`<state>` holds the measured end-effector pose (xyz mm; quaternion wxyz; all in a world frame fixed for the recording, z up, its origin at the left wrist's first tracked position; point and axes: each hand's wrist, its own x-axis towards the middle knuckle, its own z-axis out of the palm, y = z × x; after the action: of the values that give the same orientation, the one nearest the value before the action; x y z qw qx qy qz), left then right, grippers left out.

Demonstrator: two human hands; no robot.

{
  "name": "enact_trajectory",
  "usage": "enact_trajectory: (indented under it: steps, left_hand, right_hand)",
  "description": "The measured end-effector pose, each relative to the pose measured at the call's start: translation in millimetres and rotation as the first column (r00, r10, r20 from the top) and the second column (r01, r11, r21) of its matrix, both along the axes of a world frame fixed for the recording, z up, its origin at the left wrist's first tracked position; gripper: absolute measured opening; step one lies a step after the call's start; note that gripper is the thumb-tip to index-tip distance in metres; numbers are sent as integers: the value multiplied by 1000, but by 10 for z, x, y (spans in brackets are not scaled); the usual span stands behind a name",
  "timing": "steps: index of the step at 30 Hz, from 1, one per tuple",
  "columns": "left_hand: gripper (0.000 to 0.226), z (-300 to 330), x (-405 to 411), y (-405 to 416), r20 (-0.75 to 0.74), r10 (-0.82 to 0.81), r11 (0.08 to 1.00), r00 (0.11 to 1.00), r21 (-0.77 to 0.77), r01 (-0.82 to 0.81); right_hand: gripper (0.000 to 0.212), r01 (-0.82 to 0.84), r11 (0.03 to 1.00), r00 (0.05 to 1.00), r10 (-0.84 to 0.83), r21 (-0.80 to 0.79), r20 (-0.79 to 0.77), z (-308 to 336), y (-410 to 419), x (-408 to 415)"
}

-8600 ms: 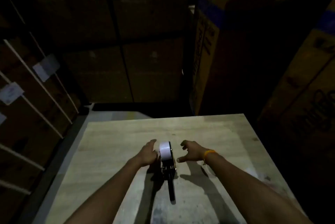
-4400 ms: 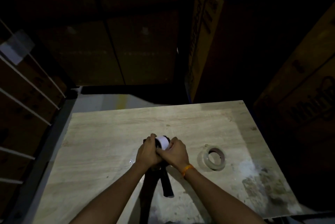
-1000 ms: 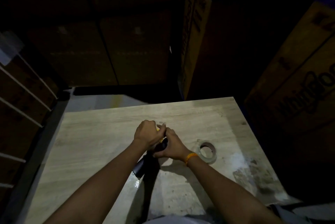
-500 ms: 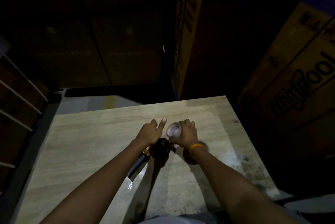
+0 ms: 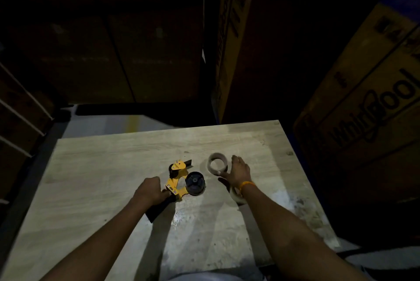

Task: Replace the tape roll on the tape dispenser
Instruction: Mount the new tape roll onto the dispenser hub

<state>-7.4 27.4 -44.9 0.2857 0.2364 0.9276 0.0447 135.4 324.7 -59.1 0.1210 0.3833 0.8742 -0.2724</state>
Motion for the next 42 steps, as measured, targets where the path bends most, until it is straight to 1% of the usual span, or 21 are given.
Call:
enact_trajectory:
  steps: [3, 5, 8, 9, 10, 13, 14, 18, 20, 23, 25, 27, 30, 32, 35, 38, 41, 42]
  left_hand:
    - [58, -76, 24, -98, 31, 14, 1000, 999, -26, -13]
    - [60, -115, 71, -139, 65, -26, 996, 998, -79, 31]
    - [60, -163, 158, -162, 109, -42, 992, 993, -115, 54]
    - [58, -174, 181, -169, 119, -31, 992, 992, -116, 45]
    - [57, -186, 194, -173, 122, -28, 993, 992, -114, 42]
    - [58, -178, 208, -177, 153, -22, 993, 988, -113, 39]
    - [59, -183, 205, -176, 168, -24, 993, 985, -107, 43]
    - [61, -174, 251, -156, 227, -33, 996, 973, -75, 51]
    - [59, -184, 286, -163, 245, -32, 998, 969, -52, 46]
    - [58, -189, 319, -195, 265, -36, 999, 964, -26, 45]
    - [58, -184, 323, -226, 276, -38, 999, 960, -10, 42]
    - [57, -188, 330, -272, 281, -36, 999, 959, 7, 36]
    - [55, -222, 360, -353, 284, -9, 1000, 959, 28, 1]
    - [54, -242, 381, -398, 283, 9, 999, 959, 45, -22]
    - [52, -276, 409, -445, 273, 11, 997, 962, 74, -32]
    - [53, -317, 431, -462, 283, 29, 995, 959, 86, -55]
    - [54, -346, 457, -464, 274, 15, 995, 962, 88, -41]
    - [54, -362, 459, -475, 270, 13, 995, 963, 92, -40]
  right_hand:
    - [131, 30, 998, 999, -28, 60, -34, 54, 33, 214]
    - [143, 14, 995, 999, -17, 101, 33, 80, 32, 384]
    - [152, -17, 998, 987, 7, 61, 160, 61, 32, 608]
    - [150, -20, 999, 984, 12, 40, 180, 58, 34, 664]
    - [143, -19, 999, 984, 14, 27, 179, 37, 45, 713]
    - [106, -9, 999, 994, 5, 38, 107, 14, 42, 807]
    - [101, -4, 999, 998, 1, 45, 63, 15, 24, 816]
    - [95, -4, 997, 989, 16, 79, -145, 167, -183, 699]
    - [93, -77, 995, 973, 90, 67, -213, 287, -330, 529]
    - [104, -240, 968, 940, 250, 71, -233, 420, -568, 211]
    - [104, -346, 934, 908, 358, 94, -217, 487, -734, 27]
    - [99, -412, 904, 885, 427, 116, -184, 537, -879, -101]
    - [104, -458, 872, 875, 477, 175, -88, 517, -997, -220]
    - [102, -461, 867, 879, 475, 191, -38, 481, -1027, -281]
    - [93, -457, 870, 888, 457, 185, 47, 452, -1031, -381]
    - [84, -466, 866, 885, 455, 183, 99, 424, -1084, -429]
    - [59, -504, 844, 859, 466, 186, 214, 406, -1170, -454]
    - [55, -507, 845, 854, 466, 169, 232, 401, -1180, -475]
